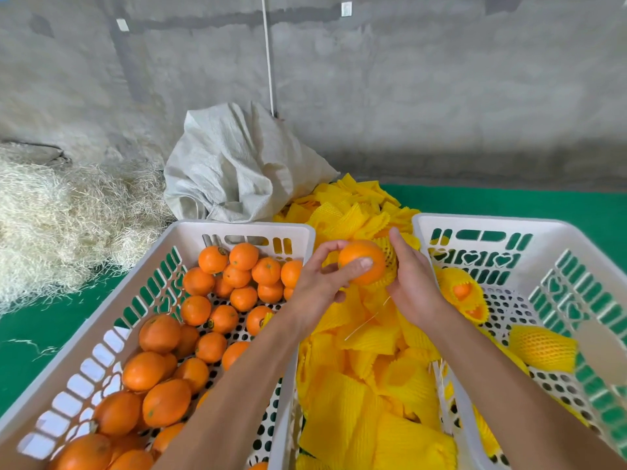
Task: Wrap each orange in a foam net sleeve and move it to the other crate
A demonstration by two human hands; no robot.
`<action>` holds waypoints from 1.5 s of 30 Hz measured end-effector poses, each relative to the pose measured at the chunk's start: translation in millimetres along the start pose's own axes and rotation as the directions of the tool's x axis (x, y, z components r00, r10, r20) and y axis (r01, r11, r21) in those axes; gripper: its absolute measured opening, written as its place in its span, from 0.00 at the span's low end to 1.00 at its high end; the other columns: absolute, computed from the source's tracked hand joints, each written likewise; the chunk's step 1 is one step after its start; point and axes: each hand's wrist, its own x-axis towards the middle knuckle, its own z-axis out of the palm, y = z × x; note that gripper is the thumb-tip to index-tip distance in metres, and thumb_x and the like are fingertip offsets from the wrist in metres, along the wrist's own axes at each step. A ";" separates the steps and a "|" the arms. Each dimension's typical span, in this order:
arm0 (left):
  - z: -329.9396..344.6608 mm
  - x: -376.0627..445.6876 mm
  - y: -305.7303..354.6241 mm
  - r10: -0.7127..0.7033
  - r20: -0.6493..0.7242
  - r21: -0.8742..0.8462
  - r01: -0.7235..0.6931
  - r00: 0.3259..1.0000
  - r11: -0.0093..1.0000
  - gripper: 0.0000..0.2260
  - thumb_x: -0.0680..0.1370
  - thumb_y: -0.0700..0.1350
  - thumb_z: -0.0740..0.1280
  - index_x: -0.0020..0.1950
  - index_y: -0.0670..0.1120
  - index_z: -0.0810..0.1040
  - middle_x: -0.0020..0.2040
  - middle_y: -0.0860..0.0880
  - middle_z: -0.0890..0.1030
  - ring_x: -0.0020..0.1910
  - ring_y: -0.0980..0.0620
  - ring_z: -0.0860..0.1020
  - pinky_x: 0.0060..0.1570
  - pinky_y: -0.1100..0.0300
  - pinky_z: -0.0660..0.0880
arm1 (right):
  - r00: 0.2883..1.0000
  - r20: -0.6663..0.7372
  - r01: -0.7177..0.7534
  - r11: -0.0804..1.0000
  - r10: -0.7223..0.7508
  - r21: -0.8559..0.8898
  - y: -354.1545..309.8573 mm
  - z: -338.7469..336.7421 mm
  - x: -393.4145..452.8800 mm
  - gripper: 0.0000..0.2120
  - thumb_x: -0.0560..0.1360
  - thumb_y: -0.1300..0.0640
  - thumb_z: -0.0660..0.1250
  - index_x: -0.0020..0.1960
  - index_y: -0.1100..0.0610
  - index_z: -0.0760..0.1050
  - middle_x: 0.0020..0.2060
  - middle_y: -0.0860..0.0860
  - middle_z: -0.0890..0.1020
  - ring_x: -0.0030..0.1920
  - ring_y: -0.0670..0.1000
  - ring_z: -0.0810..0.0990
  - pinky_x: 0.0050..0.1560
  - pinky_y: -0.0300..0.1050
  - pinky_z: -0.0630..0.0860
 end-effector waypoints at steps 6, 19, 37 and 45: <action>-3.9 3.7 -2.2 0.033 0.153 -0.153 -0.009 0.988 0.988 0.29 0.64 0.62 0.83 0.61 0.59 0.78 0.63 0.51 0.82 0.61 0.46 0.82 0.60 0.46 0.79 | 0.992 0.102 0.077 0.997 -0.078 0.010 -1.0 9.8 -7.7 0.32 0.73 0.41 0.74 0.71 0.57 0.75 0.66 0.56 0.80 0.68 0.57 0.78 0.71 0.63 0.72; -2.6 7.3 -5.8 0.010 0.100 -0.073 -0.003 0.995 0.997 0.18 0.68 0.56 0.79 0.56 0.56 0.82 0.60 0.53 0.83 0.56 0.49 0.84 0.55 0.49 0.81 | 0.839 0.111 0.520 0.724 -0.533 -0.452 10.8 5.0 -5.1 0.11 0.83 0.44 0.64 0.49 0.50 0.78 0.42 0.49 0.82 0.44 0.50 0.81 0.44 0.50 0.78; -3.8 6.7 -9.2 0.031 0.078 0.049 -0.035 0.996 0.998 0.24 0.68 0.58 0.79 0.56 0.44 0.83 0.54 0.43 0.83 0.54 0.45 0.81 0.57 0.47 0.76 | 0.833 0.205 0.544 0.691 -0.514 -0.476 6.1 -0.7 -3.0 0.13 0.83 0.44 0.65 0.49 0.52 0.80 0.41 0.51 0.82 0.45 0.57 0.81 0.45 0.60 0.79; 8.7 2.4 -12.7 0.241 -0.111 0.236 -0.210 0.964 0.949 0.32 0.65 0.63 0.78 0.48 0.34 0.80 0.50 0.37 0.80 0.44 0.50 0.77 0.47 0.52 0.73 | 0.801 0.143 0.563 0.650 -0.582 -0.510 5.7 -0.1 -1.7 0.09 0.79 0.45 0.71 0.51 0.50 0.84 0.41 0.46 0.84 0.39 0.45 0.79 0.40 0.43 0.76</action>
